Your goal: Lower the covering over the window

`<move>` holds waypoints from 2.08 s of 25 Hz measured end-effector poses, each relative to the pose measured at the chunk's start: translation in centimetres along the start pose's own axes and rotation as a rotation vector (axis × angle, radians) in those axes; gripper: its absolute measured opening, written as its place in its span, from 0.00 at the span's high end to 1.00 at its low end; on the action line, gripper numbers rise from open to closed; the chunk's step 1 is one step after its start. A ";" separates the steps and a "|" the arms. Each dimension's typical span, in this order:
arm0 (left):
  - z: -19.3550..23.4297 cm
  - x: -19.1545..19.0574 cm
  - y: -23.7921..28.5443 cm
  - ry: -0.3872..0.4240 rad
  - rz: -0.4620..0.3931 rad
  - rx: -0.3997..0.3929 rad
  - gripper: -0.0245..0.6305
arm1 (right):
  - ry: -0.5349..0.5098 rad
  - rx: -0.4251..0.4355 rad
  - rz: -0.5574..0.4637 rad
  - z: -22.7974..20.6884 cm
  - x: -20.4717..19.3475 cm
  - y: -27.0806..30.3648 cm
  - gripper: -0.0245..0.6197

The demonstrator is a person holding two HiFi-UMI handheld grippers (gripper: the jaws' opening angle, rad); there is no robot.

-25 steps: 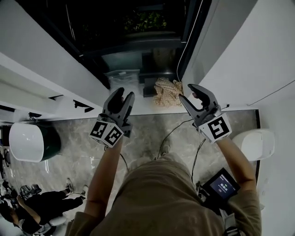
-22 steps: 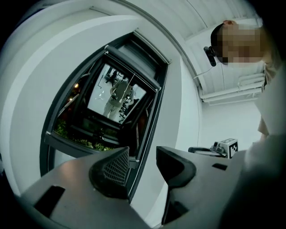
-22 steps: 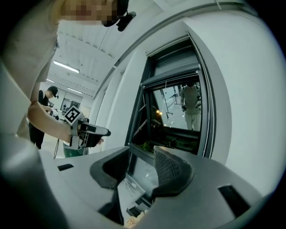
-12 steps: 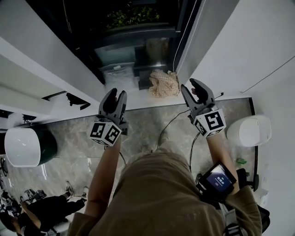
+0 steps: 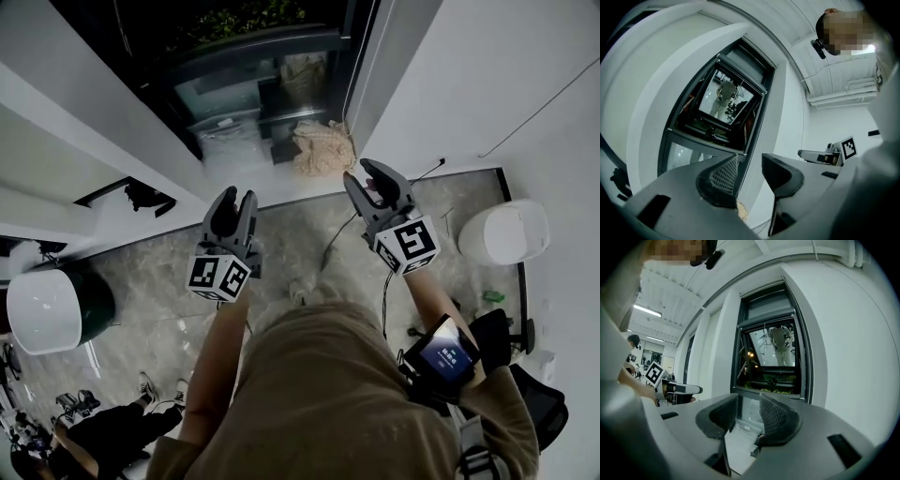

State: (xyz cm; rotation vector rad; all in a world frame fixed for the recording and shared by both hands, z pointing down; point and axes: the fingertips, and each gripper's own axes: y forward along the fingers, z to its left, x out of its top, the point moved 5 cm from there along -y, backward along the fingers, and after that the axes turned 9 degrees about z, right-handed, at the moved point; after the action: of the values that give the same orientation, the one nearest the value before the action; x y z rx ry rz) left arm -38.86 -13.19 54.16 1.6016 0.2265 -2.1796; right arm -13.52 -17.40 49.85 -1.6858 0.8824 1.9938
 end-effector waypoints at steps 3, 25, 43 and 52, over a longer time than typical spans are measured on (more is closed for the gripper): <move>-0.2 -1.1 -0.9 -0.008 0.012 -0.003 0.72 | 0.003 0.005 0.016 1.4 -0.6 -0.8 0.73; -5.8 -5.1 -0.2 0.008 0.077 0.027 0.73 | 0.105 0.003 0.042 1.1 -3.9 -5.1 0.73; -7.8 -6.8 1.9 0.056 0.088 0.059 0.73 | 0.157 -0.096 -0.014 0.3 -5.0 -5.6 0.73; -6.4 -6.0 1.7 0.086 0.087 0.048 0.73 | 0.164 -0.085 -0.026 1.2 -4.5 -4.0 0.74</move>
State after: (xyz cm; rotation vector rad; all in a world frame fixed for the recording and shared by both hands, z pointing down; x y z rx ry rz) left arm -31.08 -10.90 57.91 1.7005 0.1283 -2.0677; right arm -10.85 -13.21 53.49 -1.9202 0.8356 1.9224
